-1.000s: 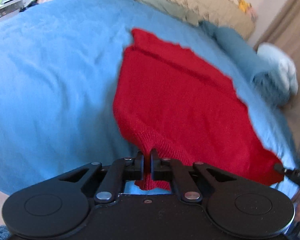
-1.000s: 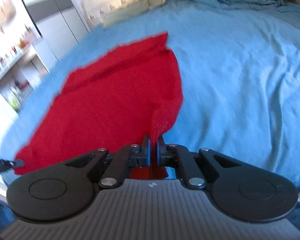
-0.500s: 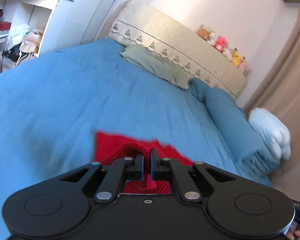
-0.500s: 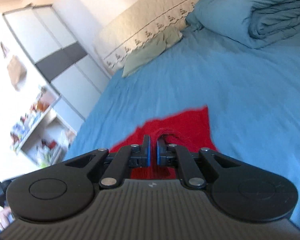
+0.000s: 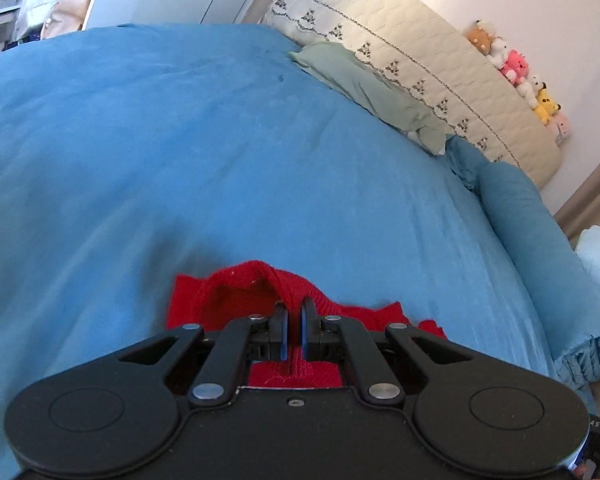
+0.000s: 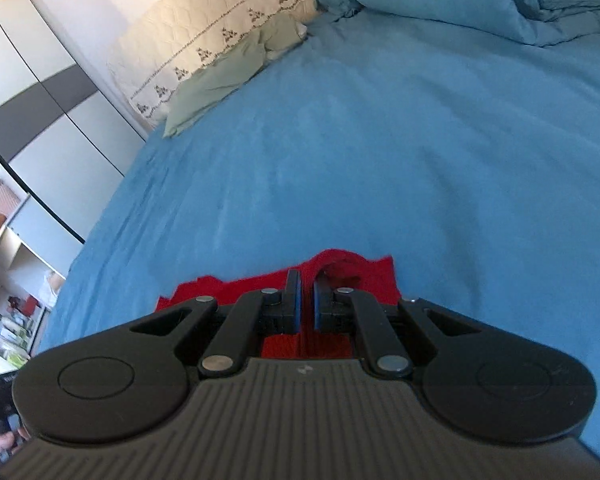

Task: Fold small clothes
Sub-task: 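Lift the hem with both grippers and fold it toward the collar, then open both grippers and release the folded hem onto the sweater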

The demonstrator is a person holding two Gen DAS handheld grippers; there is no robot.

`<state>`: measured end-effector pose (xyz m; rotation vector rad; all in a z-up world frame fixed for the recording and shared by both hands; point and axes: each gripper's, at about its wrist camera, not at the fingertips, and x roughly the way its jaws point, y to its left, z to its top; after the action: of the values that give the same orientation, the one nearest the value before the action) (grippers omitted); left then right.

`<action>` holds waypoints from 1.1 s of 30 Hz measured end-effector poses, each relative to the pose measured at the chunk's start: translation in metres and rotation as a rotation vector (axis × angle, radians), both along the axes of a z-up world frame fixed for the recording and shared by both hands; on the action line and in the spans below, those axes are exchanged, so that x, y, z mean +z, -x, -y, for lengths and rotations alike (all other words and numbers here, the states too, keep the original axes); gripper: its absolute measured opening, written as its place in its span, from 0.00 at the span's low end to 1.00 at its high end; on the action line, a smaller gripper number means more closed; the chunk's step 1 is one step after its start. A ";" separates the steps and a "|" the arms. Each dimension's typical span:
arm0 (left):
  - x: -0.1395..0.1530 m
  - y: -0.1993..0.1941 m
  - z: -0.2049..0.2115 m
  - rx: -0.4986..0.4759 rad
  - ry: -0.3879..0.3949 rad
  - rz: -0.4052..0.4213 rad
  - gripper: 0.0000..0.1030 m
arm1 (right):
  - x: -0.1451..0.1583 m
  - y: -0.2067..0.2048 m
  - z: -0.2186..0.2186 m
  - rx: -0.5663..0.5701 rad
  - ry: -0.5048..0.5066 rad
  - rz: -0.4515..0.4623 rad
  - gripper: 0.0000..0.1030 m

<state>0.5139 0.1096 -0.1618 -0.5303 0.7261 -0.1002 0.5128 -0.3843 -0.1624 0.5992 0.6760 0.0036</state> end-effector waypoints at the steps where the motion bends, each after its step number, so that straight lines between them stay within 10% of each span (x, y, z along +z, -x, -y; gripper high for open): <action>1: -0.001 -0.005 -0.001 0.002 0.003 0.003 0.06 | -0.002 -0.007 0.002 0.000 -0.005 0.005 0.21; 3: -0.003 -0.017 -0.005 0.030 0.015 0.018 0.12 | -0.007 -0.019 0.004 -0.003 -0.008 0.004 0.26; 4: -0.003 -0.019 -0.008 0.058 0.016 0.026 0.34 | -0.009 -0.024 0.006 -0.013 -0.008 0.011 0.32; 6: -0.001 -0.017 -0.014 0.122 0.024 0.044 0.75 | -0.011 -0.025 0.010 -0.040 -0.007 0.037 0.87; 7: 0.003 -0.013 -0.018 0.140 0.018 0.070 0.83 | -0.009 -0.022 0.010 -0.071 0.011 0.064 0.96; 18: -0.006 0.007 0.037 -0.208 -0.198 0.090 0.85 | -0.011 -0.005 -0.060 0.220 0.234 0.156 0.98; 28: -0.026 -0.003 0.020 -0.132 -0.090 0.010 0.86 | -0.050 -0.020 -0.055 0.139 0.390 0.062 0.98; 33: -0.020 0.002 0.021 -0.129 -0.171 0.009 0.89 | -0.039 -0.020 -0.066 0.152 0.451 0.112 0.99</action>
<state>0.5120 0.0881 -0.1818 -0.3197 0.7520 -0.1588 0.5324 -0.3181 -0.2013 0.1128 0.5876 0.0254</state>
